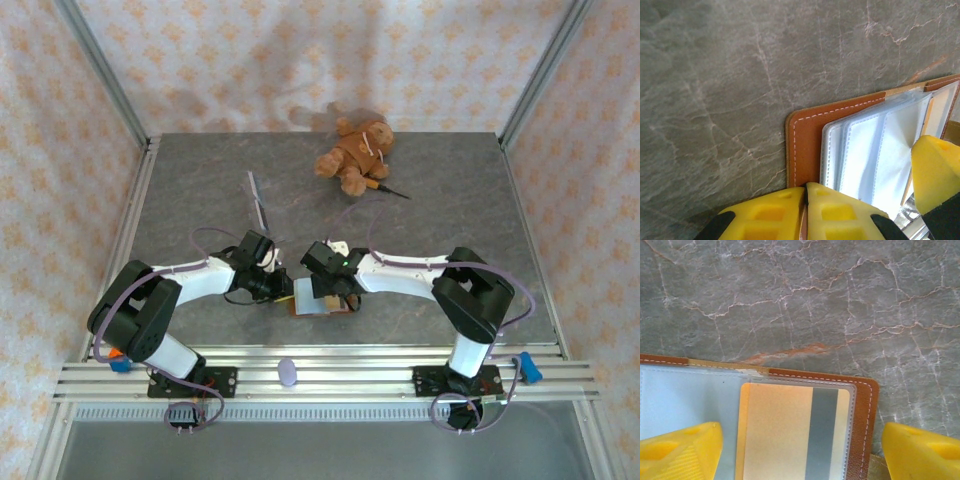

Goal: Put the credit cards into the card holder

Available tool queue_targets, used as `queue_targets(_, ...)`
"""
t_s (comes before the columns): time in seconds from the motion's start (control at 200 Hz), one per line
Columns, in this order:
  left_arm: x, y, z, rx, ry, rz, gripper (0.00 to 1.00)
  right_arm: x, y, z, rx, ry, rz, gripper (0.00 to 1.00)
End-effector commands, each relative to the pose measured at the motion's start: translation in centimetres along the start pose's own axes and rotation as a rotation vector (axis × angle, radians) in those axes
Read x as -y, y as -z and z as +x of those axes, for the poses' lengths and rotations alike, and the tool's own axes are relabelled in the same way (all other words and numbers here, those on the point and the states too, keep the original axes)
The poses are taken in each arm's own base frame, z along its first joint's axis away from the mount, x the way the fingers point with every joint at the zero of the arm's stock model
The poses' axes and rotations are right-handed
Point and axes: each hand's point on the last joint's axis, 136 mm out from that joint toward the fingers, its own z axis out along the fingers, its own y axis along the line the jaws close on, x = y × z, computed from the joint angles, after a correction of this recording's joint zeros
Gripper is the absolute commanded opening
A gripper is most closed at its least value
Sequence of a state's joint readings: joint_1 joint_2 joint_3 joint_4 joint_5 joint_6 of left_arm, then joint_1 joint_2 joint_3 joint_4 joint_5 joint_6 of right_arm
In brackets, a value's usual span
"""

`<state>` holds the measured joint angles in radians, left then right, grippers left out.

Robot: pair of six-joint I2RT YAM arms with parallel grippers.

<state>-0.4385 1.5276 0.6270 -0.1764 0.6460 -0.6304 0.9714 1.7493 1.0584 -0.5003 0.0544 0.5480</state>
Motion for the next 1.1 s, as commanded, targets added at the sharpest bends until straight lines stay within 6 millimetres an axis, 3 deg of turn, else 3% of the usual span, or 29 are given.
queue_targets(0.0, -3.8, -0.6, 1.3, -0.035, 0.057, -0.155, 0.14, 1.4, -1.0, 0.7, -0.011, 0.011, 0.059, 0.83)
queue_targets(0.215, -3.8, -0.6, 1.3, -0.035, 0.056, -0.158, 0.14, 3.4, -0.9, 1.2, -0.005, 0.028, 0.146, 0.77)
queue_targets(0.661, -4.2, -0.6, 1.7, -0.037, 0.062, -0.162, 0.14, 4.2, -0.9, 1.5, 0.002, 0.025, 0.173, 0.64)
queue_targets(0.856, -3.9, -0.6, 1.5, -0.030, 0.064, -0.153, 0.14, 4.3, 0.0, 1.0, 0.014, 0.011, 0.172, 0.66)
queue_targets(1.006, -3.8, -0.6, 1.4, -0.026, 0.067, -0.146, 0.14, 2.6, 2.4, -0.2, 0.031, -0.014, 0.076, 0.76)
queue_targets(1.096, -3.8, -0.7, 1.3, -0.025, 0.069, -0.145, 0.14, 1.6, 3.6, -0.9, 0.046, -0.013, 0.019, 0.77)
